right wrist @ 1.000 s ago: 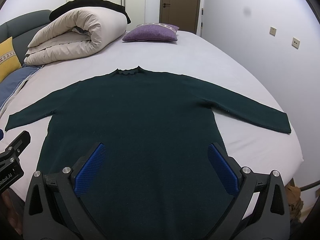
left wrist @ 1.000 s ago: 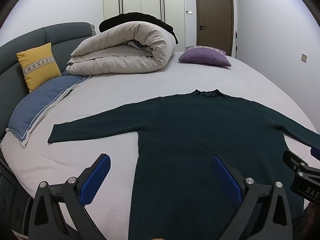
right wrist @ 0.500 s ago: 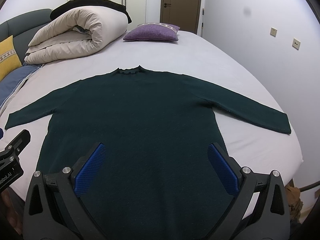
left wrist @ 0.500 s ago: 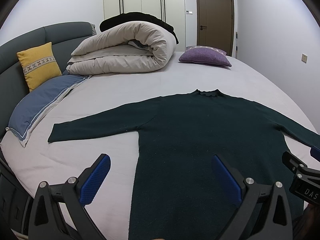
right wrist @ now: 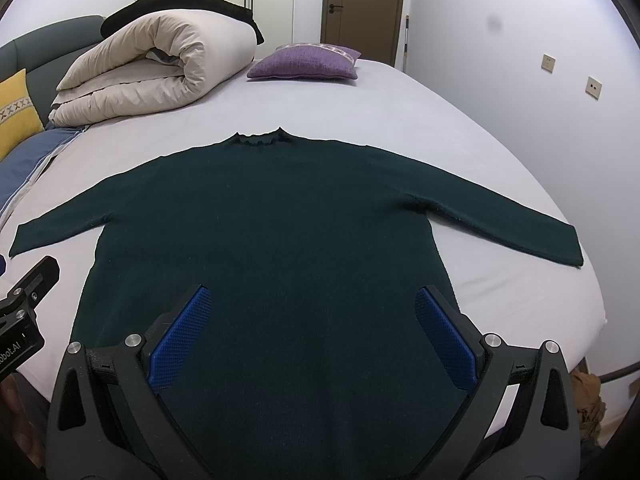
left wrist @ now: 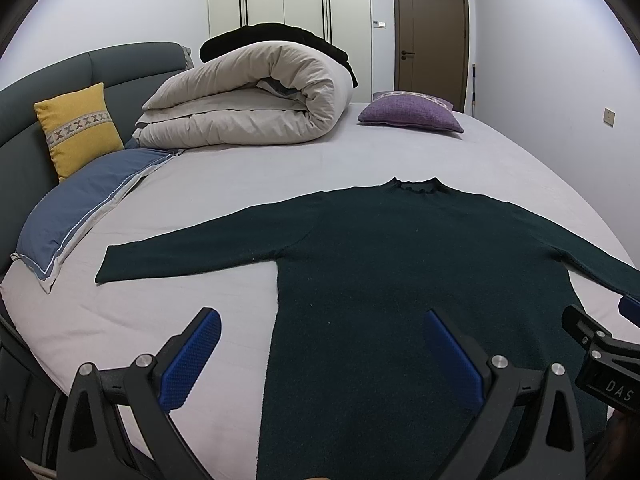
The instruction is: Fold small clothes
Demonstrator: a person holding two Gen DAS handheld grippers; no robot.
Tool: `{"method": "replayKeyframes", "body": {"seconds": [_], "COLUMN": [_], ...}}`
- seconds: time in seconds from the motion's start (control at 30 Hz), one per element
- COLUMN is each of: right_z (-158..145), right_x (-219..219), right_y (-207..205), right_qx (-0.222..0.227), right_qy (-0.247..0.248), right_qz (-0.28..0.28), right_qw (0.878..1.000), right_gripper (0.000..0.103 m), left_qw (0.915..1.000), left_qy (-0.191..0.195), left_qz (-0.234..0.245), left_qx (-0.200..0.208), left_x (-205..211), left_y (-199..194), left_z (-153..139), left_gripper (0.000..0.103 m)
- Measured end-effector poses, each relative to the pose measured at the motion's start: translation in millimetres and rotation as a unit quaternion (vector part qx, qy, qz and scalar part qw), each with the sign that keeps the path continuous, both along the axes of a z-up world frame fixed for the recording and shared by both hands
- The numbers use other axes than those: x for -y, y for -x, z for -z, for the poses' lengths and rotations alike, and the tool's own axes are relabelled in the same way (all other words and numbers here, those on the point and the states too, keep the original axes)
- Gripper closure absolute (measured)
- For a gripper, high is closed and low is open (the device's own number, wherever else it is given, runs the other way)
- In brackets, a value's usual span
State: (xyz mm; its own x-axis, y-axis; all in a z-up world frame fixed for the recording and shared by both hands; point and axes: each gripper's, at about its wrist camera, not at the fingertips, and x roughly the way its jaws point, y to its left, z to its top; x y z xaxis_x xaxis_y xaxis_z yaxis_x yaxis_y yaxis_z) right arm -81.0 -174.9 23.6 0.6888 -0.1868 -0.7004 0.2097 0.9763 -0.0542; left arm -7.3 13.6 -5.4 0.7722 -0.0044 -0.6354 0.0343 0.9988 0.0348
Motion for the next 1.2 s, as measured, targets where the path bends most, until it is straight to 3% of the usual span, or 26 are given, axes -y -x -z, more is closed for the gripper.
{"method": "replayKeyframes", "body": {"seconds": [1.2], "right_z": [7.6], "right_x": [-3.1], "right_y": [-0.8], "right_qx": [-0.008], "right_qy": [0.002], "right_qz": [-0.005], "right_qw": [1.0], "right_gripper": [0.0], "left_qw": [1.0], "left_qy": [0.001], "left_qz": [0.0], "left_qx": [-0.004], "left_x": [0.0], "left_y": [2.1], "left_z": [11.4], "left_gripper": [0.0]}}
